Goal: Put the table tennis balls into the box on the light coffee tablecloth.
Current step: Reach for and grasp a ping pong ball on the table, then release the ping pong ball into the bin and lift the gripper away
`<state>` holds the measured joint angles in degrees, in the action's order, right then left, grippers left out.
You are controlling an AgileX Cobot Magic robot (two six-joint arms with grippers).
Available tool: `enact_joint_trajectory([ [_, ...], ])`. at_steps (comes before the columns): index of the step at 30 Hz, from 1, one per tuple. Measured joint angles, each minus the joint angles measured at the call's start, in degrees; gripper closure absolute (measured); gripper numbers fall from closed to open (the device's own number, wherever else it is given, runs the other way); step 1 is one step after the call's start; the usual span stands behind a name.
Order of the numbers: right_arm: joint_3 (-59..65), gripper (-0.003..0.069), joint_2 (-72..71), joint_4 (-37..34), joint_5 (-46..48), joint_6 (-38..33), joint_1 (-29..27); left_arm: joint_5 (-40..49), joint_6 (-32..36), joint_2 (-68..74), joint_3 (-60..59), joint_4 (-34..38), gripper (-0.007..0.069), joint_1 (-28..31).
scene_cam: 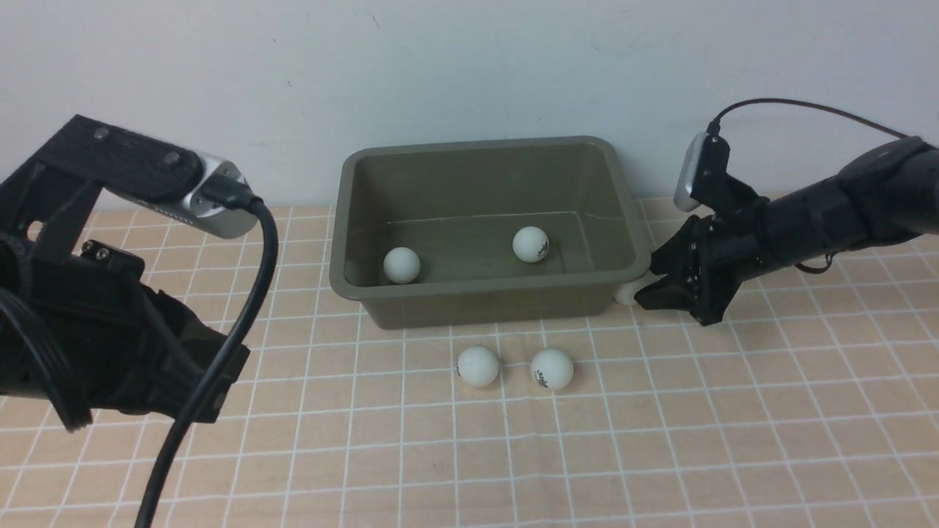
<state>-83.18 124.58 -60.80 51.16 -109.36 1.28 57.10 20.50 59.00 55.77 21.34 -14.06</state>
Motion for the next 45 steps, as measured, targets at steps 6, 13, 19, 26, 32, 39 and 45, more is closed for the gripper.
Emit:
enact_joint_trajectory([
  [6,-0.5,0.0277,0.1,-0.2,-6.0,-1.3,3.2,0.0,0.1,0.0,0.0,0.0,0.0668,0.0],
  [13,-0.9,0.0306,1.8,-2.8,-10.7,-1.4,4.4,0.9,0.2,0.0,0.0,0.0,0.0668,0.0],
  [19,-1.2,0.0311,2.3,-4.7,-12.1,0.9,4.5,0.9,0.2,0.0,0.0,0.0,0.0668,0.0],
  [26,-0.9,0.0312,-2.4,-3.9,-18.7,3.2,-0.1,1.3,0.2,0.0,0.0,0.0,0.0668,0.0],
  [32,-0.9,0.0312,-8.2,-4.0,-14.0,3.4,-4.5,1.6,0.2,0.0,0.0,0.0,0.0668,0.0],
  [39,-0.9,0.0312,-10.8,-10.3,1.8,2.4,0.1,0.8,0.2,0.0,0.0,0.0,0.0668,0.0],
  [45,-0.9,0.0312,-10.8,-10.5,-2.9,2.5,8.2,0.3,0.2,0.0,0.0,0.0,0.0668,0.0],
])
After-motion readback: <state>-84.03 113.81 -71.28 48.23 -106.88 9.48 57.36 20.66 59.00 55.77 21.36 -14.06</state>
